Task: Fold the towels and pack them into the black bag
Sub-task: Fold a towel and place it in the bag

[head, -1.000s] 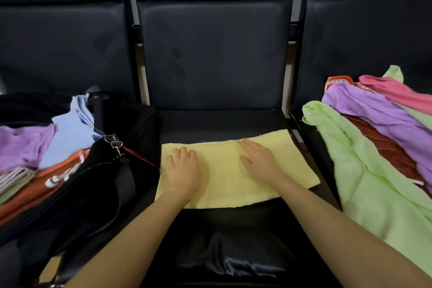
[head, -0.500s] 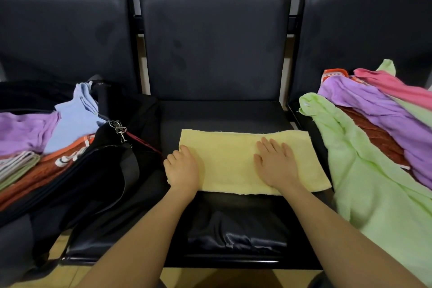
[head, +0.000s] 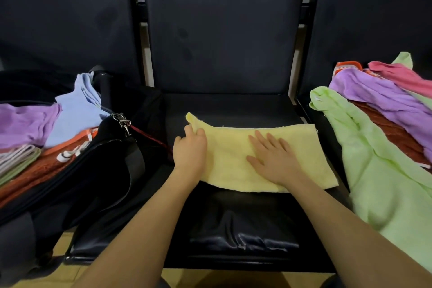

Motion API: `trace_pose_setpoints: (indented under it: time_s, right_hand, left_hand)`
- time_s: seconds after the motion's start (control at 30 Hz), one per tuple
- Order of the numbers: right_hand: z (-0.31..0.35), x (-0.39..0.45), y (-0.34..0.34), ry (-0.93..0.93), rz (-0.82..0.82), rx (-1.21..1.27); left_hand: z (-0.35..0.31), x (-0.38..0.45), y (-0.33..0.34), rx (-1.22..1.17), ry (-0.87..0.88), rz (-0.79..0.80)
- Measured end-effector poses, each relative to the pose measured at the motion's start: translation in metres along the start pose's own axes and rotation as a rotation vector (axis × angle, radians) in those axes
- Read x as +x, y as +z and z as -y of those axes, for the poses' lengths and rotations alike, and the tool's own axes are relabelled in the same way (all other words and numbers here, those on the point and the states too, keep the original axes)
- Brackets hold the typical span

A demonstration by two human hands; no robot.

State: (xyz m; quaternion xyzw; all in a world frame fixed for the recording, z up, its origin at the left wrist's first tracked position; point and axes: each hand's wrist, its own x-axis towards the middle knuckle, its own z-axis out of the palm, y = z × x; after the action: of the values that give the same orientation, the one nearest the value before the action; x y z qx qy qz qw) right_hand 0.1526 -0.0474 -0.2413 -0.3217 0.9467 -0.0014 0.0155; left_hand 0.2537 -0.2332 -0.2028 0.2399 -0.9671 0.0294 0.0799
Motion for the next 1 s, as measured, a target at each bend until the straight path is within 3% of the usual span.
trace_pose_setpoints:
  time_s: [0.23,0.37,0.43,0.53,0.7,0.87,0.93,1.0]
  right_hand:
    - [0.049,0.021,0.022,-0.045,0.132,0.054]
    - [0.072,0.024,0.018,-0.076,0.105,0.348]
    - [0.07,0.018,0.009,-0.047,-0.02,0.483]
    - [0.051,0.003,-0.007,0.045,-0.172,0.362]
    - [0.009,-0.018,-0.018,0.193,-0.08,0.275]
    - [-0.013,-0.03,-0.022,0.291,-0.138,0.648]
    - [-0.016,-0.031,-0.025,0.331,-0.192,0.737]
    - [-0.016,-0.032,-0.028,0.387,-0.246,0.737]
  left_hand:
    - [0.014,-0.006,-0.018,0.076,0.066,-0.082]
    - [0.011,-0.015,-0.024,0.033,0.156,-0.126]
    - [0.005,-0.021,-0.028,-0.043,0.164,-0.084]
    - [-0.011,-0.021,-0.026,-0.203,0.189,-0.011]
    - [-0.05,-0.013,-0.017,-0.502,0.17,0.068]
    - [-0.081,-0.011,-0.025,-0.718,0.23,0.042]
    - [-0.091,-0.014,-0.023,-0.778,0.297,0.185]
    - [-0.097,-0.021,-0.014,-0.792,0.348,0.44]
